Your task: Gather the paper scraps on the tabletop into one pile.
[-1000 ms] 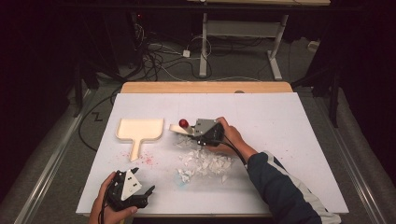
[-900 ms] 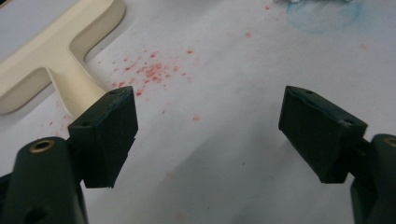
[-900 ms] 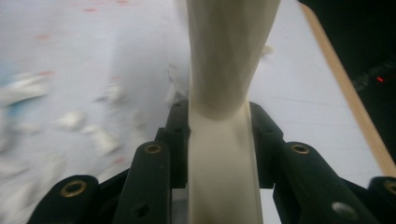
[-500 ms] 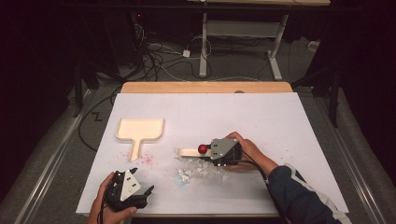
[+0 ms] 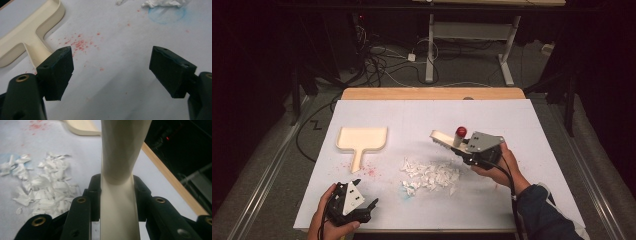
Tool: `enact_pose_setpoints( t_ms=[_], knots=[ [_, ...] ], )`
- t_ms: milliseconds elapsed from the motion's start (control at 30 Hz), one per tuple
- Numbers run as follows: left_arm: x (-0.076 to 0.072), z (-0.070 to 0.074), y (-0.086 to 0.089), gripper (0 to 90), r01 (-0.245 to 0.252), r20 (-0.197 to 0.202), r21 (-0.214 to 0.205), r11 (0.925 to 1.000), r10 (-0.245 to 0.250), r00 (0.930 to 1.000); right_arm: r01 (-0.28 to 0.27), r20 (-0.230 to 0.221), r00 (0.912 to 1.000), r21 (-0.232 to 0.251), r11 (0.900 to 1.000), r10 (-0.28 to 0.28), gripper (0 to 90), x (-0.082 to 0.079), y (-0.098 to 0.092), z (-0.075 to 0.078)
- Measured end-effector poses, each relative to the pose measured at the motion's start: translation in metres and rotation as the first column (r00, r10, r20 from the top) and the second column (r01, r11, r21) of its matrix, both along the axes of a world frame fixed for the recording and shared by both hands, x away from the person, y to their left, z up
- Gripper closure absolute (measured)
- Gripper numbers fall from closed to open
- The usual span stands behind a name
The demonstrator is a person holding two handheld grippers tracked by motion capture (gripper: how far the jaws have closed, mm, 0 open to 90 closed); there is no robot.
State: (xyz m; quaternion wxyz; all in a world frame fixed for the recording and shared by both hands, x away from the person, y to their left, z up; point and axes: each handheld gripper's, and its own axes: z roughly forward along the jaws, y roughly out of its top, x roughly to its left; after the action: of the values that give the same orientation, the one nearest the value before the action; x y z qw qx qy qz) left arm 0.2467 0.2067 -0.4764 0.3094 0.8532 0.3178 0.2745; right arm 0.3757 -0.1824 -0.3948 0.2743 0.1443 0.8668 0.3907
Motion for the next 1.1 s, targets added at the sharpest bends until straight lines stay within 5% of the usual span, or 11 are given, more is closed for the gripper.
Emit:
enact_pose_setpoints(
  t_ms=[67, 167, 267, 400, 533, 700, 933, 1100],
  knots=[
    [0.0, 0.0, 0.0, 18.4, 0.001, 0.002, -0.001, 1.0, -0.001, 1.0, 0.024, -0.025, 0.9994, 0.009, 0.9997, -0.023, 67.7, 0.0, -0.004, 0.0],
    [-0.001, 0.001, -0.002, 18.4, 0.007, 0.004, 0.005, 1.0, -0.007, 1.0, 0.149, -0.063, 0.9866, -0.021, 0.9886, -0.15, 67.7, -0.001, -0.015, -0.005],
    [-0.001, 0.001, -0.003, 18.4, 0.014, 0.004, 0.013, 0.9998, -0.014, 0.9999, 0.193, -0.088, 0.9771, -0.014, 0.9811, -0.194, 67.7, 0.0, -0.022, -0.008],
    [-0.001, 0.0, -0.003, 18.4, 0.02, 0.003, 0.013, 0.9997, -0.02, 0.9998, 0.34, -0.119, 0.9317, -0.049, 0.9393, -0.343, 67.7, 0.003, -0.031, -0.018],
    [0.001, 0.0, -0.004, 18.4, 0.024, -0.001, 0.014, 0.9996, -0.024, 0.9997, 0.367, -0.148, 0.9166, -0.055, 0.9286, -0.371, 67.8, 0.006, -0.023, -0.027],
    [0.002, -0.001, -0.006, 18.4, 0.031, -0.006, 0.018, 0.9994, -0.031, 0.9995, 0.353, -0.137, 0.9228, -0.077, 0.9326, -0.36, 67.7, 0.001, 0.0, -0.032],
    [0.002, -0.002, -0.008, 18.4, 0.032, -0.01, 0.022, 0.9992, -0.032, 0.9994, 0.256, -0.167, 0.9505, -0.058, 0.965, -0.262, 67.7, -0.017, 0.044, -0.032],
    [0.002, -0.002, -0.007, 18.4, 0.033, -0.007, 0.02, 0.9992, -0.033, 0.9994, 0.214, -0.173, 0.9616, -0.016, 0.9767, -0.213, 67.8, -0.024, 0.049, -0.025]
  ],
)
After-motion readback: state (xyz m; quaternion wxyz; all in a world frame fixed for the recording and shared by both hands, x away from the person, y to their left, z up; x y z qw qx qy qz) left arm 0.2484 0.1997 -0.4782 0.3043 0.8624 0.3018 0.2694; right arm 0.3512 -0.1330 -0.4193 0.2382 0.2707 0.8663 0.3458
